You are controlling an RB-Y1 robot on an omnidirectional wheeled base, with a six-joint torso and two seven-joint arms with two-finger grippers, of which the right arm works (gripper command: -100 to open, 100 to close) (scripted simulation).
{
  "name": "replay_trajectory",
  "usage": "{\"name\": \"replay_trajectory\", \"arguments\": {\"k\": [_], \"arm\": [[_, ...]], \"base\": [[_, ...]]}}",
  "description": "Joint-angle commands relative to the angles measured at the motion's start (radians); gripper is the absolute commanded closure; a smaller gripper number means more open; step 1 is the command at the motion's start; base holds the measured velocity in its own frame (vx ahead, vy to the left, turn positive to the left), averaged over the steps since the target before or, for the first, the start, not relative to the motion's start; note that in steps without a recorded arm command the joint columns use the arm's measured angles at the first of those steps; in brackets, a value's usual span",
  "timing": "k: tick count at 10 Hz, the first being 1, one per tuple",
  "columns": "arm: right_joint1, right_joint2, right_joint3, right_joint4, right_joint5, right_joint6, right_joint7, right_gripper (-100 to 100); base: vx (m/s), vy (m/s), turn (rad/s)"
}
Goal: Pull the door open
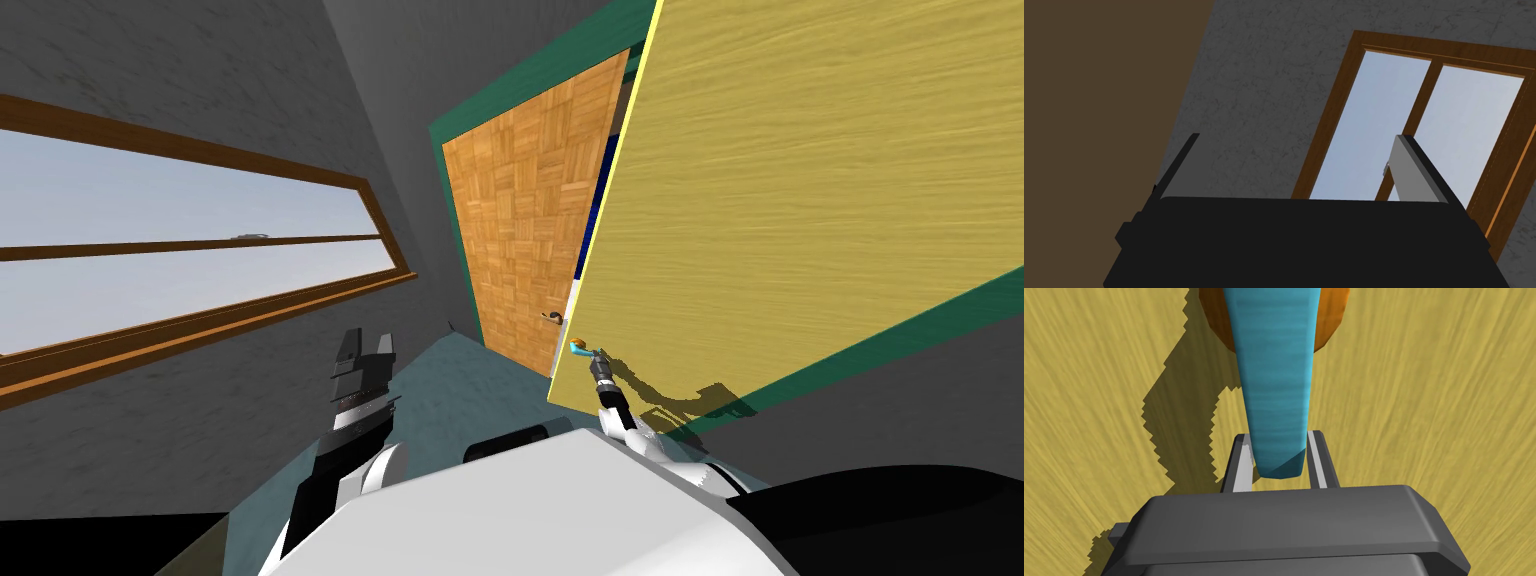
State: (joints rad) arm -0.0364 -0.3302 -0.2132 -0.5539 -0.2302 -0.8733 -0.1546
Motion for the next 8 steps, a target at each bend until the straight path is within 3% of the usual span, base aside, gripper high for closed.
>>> {"name": "replay_trajectory", "arguments": {"k": [1, 2, 4, 5, 6, 8], "arm": [[-0.016, 0.006, 0.017, 0.029, 0.010, -0.011, -0.009, 100], [-0.015, 0.005, 0.034, 0.024, 0.021, -0.014, -0.020, 100], [-0.015, 0.005, 0.034, 0.024, 0.021, -0.014, -0.020, 100], [-0.014, 0.004, 0.058, 0.017, 0.037, -0.019, -0.036, 100], [-0.014, 0.004, 0.058, 0.037, 0.037, -0.019, -0.036, 100], [-0.013, 0.004, 0.075, 0.011, 0.048, -0.022, -0.048, 100]], "base": [[-0.157, -0.007, 0.019], [-0.172, -0.026, 0.037], [-0.119, -0.005, 0.033], [-0.144, -0.022, 0.062], [-0.157, -0.038, 0.079], [-0.163, -0.026, 0.056]]}}
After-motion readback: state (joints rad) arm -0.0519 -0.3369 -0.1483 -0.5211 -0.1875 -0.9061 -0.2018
